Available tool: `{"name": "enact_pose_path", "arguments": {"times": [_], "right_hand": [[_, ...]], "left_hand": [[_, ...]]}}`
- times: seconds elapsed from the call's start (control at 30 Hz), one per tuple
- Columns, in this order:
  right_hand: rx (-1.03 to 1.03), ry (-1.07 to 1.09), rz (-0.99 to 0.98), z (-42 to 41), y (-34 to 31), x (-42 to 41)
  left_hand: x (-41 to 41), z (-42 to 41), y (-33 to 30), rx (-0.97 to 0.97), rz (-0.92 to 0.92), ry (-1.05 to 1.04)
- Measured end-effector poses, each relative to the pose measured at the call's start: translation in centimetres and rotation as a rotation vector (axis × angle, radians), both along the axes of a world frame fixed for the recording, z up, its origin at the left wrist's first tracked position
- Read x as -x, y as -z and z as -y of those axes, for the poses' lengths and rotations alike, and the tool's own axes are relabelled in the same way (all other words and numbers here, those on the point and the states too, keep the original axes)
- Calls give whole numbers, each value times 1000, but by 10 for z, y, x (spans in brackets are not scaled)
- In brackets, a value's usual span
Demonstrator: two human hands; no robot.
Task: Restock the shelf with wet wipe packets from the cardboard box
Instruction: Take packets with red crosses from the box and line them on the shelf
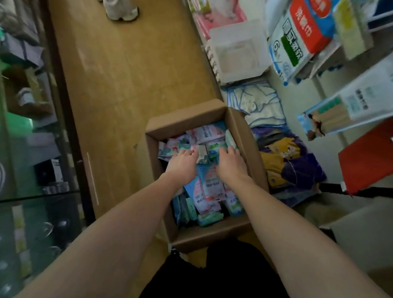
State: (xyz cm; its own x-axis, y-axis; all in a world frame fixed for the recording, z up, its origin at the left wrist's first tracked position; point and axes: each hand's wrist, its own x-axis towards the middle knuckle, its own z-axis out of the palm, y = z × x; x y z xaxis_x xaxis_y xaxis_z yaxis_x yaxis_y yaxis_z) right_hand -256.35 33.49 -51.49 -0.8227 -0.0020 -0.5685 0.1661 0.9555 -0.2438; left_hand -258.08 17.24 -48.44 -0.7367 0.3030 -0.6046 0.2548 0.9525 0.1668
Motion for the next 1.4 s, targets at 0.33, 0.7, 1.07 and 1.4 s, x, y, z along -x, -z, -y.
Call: {"name": "enact_pose_path", "arguments": {"times": [0.33,0.7,1.07,1.4], "right_hand": [[-138,43,38,14,32,52],[-72,48,132,4,65,39],[29,276,144,-4,35,23],[68,399,133,14,-50,-41]], "left_hand": [[50,-17,49,106,63,55],[48,-30,77,220,83,-14],[35,-26,43,201,100,-4],[10,-14,-30,61,116,225]]}}
